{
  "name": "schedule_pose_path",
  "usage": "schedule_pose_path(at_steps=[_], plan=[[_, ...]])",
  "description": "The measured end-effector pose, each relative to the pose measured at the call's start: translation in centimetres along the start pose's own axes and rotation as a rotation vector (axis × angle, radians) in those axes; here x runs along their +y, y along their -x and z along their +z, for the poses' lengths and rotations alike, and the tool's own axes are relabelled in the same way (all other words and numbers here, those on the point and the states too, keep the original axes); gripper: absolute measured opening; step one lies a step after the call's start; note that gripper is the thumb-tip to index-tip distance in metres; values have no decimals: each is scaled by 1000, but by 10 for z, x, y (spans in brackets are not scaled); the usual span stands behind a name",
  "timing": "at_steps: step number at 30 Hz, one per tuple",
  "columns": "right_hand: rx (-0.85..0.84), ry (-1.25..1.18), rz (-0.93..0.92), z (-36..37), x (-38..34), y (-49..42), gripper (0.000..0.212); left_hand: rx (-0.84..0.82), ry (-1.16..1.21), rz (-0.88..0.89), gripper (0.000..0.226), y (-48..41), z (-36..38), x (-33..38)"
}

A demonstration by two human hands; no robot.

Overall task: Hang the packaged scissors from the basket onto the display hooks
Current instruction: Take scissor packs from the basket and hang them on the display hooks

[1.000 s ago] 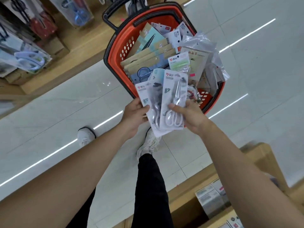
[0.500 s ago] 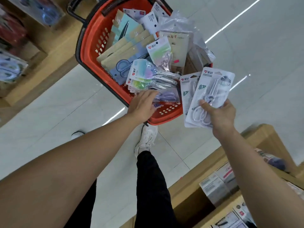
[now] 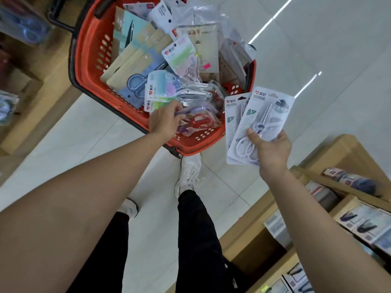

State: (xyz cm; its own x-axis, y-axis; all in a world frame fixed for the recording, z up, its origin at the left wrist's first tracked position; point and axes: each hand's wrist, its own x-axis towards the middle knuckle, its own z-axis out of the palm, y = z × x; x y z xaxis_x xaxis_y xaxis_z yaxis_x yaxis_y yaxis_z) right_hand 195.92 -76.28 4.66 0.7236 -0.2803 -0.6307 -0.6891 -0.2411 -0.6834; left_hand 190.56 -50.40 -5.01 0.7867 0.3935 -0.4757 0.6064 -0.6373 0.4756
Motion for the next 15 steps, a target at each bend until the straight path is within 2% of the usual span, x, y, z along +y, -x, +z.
schedule_pose_path(at_steps=[4, 10, 15], plan=[[9, -18, 33, 1, 1, 8, 42, -34, 242, -80, 12, -7, -17, -9], [25, -40, 26, 3, -1, 18, 46, -147, 327, 9, 23, -6, -29, -13], [76, -99, -41, -1, -12, 28, 51, -39, 462, -3, 11, 0, -41, -20]])
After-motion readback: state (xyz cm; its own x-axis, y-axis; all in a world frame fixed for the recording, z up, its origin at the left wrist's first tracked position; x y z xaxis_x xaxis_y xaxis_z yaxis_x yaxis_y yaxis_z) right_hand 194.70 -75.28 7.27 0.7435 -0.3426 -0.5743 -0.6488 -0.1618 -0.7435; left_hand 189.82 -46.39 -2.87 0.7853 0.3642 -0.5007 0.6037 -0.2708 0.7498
